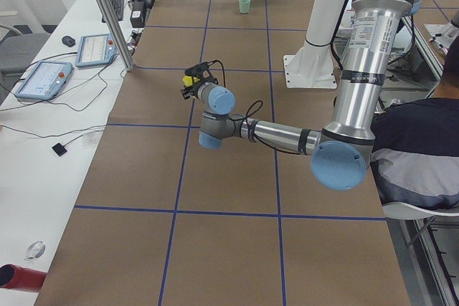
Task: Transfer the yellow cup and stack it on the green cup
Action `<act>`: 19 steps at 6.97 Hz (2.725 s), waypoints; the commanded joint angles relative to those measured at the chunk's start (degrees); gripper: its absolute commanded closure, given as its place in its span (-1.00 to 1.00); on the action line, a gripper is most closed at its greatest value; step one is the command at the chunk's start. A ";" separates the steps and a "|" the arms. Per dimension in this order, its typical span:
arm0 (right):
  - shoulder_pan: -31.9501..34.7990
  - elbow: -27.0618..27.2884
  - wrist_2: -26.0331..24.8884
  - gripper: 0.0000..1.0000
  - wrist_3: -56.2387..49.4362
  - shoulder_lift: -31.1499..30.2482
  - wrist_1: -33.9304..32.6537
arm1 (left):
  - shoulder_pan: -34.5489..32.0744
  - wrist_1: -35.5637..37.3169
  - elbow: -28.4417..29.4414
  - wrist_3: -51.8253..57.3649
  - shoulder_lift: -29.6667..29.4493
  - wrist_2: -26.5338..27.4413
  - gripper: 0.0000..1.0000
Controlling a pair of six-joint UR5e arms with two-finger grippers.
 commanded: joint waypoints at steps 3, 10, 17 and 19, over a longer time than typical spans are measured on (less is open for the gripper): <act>-0.06 1.33 7.12 -0.98 3.17 1.82 6.62 | 0.20 -0.07 -1.33 7.63 -3.71 -17.13 0.67; -23.67 5.03 -2.22 -0.98 62.81 24.82 16.21 | 19.06 1.25 2.27 7.63 -12.22 6.37 0.66; -36.24 5.20 -7.56 -0.99 75.61 37.94 2.06 | 28.23 -2.89 4.02 8.07 -20.68 20.93 0.44; -40.21 5.20 -11.20 -0.99 78.50 40.04 0.49 | 28.32 -2.35 5.77 9.46 -20.33 20.84 0.42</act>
